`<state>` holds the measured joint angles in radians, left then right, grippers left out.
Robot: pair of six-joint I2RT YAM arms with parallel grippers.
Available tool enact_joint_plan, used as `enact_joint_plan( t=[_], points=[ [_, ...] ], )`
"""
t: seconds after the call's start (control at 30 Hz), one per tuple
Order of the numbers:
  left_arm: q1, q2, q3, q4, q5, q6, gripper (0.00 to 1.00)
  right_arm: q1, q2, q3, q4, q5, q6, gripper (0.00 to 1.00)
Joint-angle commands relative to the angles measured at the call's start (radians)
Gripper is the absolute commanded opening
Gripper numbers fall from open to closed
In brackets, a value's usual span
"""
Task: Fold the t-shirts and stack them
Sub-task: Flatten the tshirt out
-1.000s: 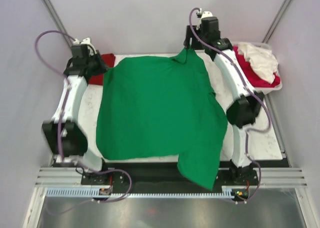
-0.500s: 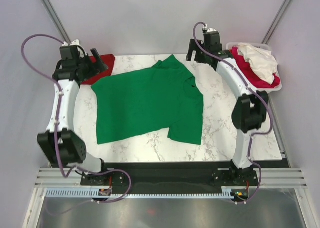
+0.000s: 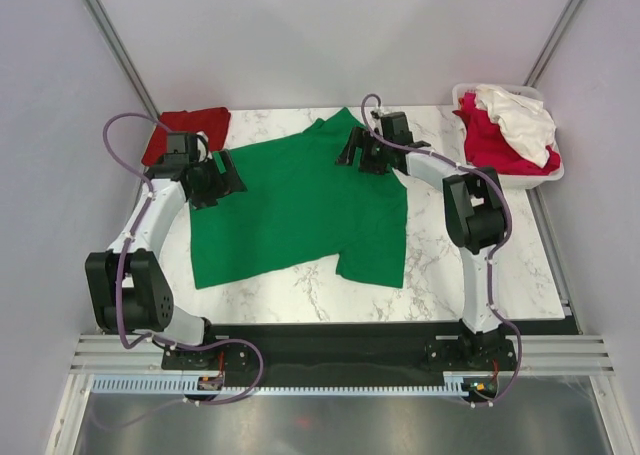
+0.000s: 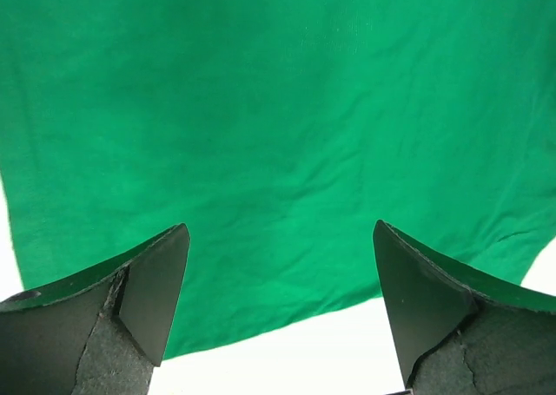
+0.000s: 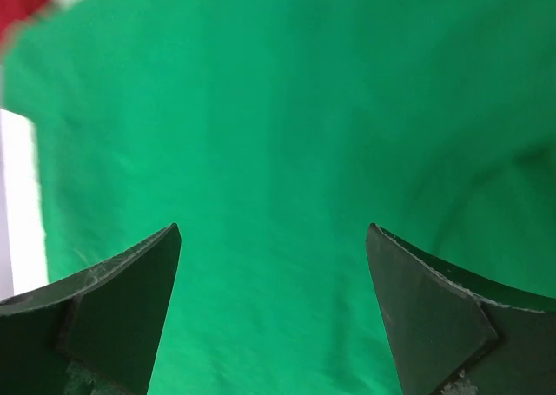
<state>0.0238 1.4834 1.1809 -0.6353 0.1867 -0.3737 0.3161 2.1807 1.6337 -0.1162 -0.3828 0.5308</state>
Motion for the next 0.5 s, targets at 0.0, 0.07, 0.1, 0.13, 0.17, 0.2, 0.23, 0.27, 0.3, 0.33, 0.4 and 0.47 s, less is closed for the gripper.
enact_joint_plan(
  t=[0.0,0.07,0.1,0.13,0.17,0.2,0.23,0.27,0.3,0.33,0.4,0.47],
  points=[
    [-0.04,-0.028,-0.006,0.055,0.022,-0.037,0.93,-0.011,-0.029,-0.032,0.035,-0.024,0.043,0.95],
    [-0.058,-0.037,-0.021,0.057,0.016,-0.039,0.93,-0.026,-0.05,-0.117,0.029,-0.002,0.057,0.95],
    [-0.062,-0.04,-0.026,0.057,0.011,-0.037,0.93,-0.031,-0.059,-0.15,0.027,0.011,0.061,0.95],
    [-0.064,-0.046,-0.035,0.057,0.01,-0.033,0.93,-0.035,-0.07,-0.184,0.018,0.025,0.063,0.95],
    [-0.065,-0.058,-0.041,0.056,0.01,-0.028,0.93,-0.046,-0.094,-0.258,0.013,0.041,0.063,0.94],
    [-0.064,-0.066,-0.046,0.056,0.007,-0.024,0.93,-0.055,-0.111,-0.299,0.01,0.06,0.073,0.91],
    [-0.064,-0.072,-0.055,0.054,0.007,-0.008,0.93,-0.061,-0.131,-0.345,0.0,0.077,0.084,0.9],
    [-0.064,-0.089,-0.058,0.054,-0.001,0.001,0.93,-0.078,-0.191,-0.442,0.0,0.087,0.101,0.9],
    [-0.065,-0.098,-0.063,0.051,-0.006,0.007,0.93,-0.084,-0.232,-0.492,0.0,0.114,0.115,0.91],
    [-0.062,-0.106,-0.069,0.049,-0.006,0.016,0.93,-0.087,-0.28,-0.541,-0.023,0.146,0.136,0.92],
    [-0.064,-0.117,-0.072,0.04,-0.007,0.022,0.93,-0.091,-0.418,-0.681,-0.034,0.186,0.159,0.98],
    [-0.065,-0.12,-0.078,0.034,0.0,0.022,0.93,-0.089,-0.522,-0.786,-0.017,0.168,0.166,0.98]
  ],
)
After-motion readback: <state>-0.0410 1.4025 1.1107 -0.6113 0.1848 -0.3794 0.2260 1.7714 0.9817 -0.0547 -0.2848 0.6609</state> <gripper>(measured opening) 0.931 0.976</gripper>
